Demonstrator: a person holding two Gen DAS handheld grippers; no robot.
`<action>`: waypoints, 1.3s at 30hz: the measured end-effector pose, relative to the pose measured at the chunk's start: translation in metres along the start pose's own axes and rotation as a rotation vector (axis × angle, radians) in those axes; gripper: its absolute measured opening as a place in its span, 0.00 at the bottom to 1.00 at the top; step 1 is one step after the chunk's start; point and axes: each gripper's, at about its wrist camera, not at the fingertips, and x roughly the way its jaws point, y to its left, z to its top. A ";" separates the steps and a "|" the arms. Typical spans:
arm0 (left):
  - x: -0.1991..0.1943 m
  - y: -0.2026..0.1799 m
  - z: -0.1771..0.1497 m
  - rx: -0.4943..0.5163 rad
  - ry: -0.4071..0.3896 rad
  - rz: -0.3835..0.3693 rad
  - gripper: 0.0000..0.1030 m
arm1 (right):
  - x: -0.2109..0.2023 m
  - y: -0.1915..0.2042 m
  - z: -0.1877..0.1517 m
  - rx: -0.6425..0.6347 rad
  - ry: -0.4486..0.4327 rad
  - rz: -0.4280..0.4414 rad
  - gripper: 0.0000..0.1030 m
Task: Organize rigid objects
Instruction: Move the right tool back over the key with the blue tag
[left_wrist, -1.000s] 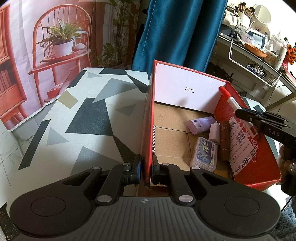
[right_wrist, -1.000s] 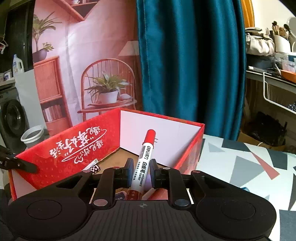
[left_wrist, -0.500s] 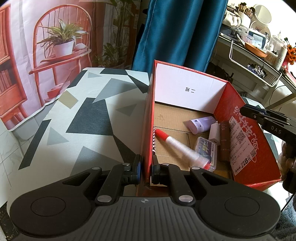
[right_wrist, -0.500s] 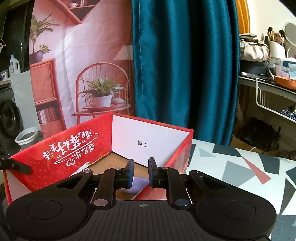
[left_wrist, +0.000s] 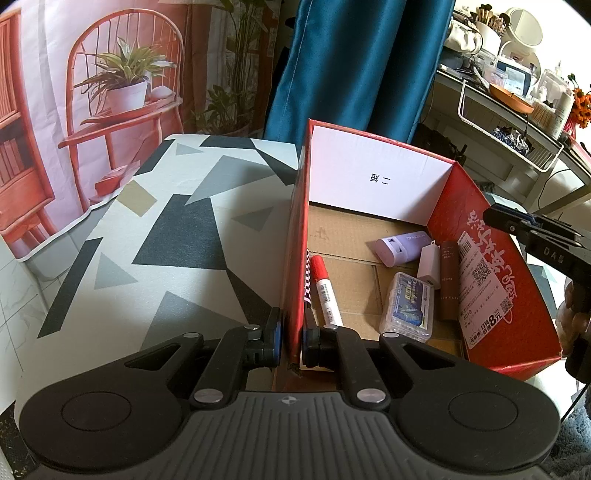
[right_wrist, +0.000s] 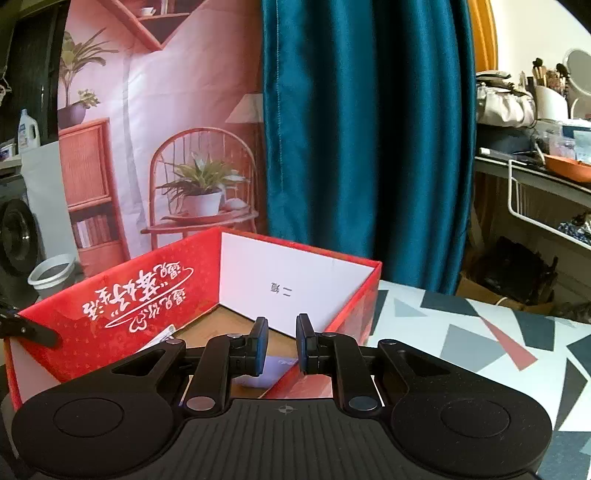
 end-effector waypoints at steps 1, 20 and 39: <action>0.000 0.000 0.000 -0.001 0.000 -0.001 0.11 | -0.001 -0.001 0.000 0.000 -0.006 -0.005 0.16; 0.000 0.000 0.001 0.004 0.005 0.008 0.11 | -0.015 -0.068 -0.024 0.089 -0.009 -0.189 0.68; -0.001 0.001 0.000 0.009 0.007 0.011 0.11 | 0.012 -0.113 -0.068 0.115 0.141 -0.202 0.97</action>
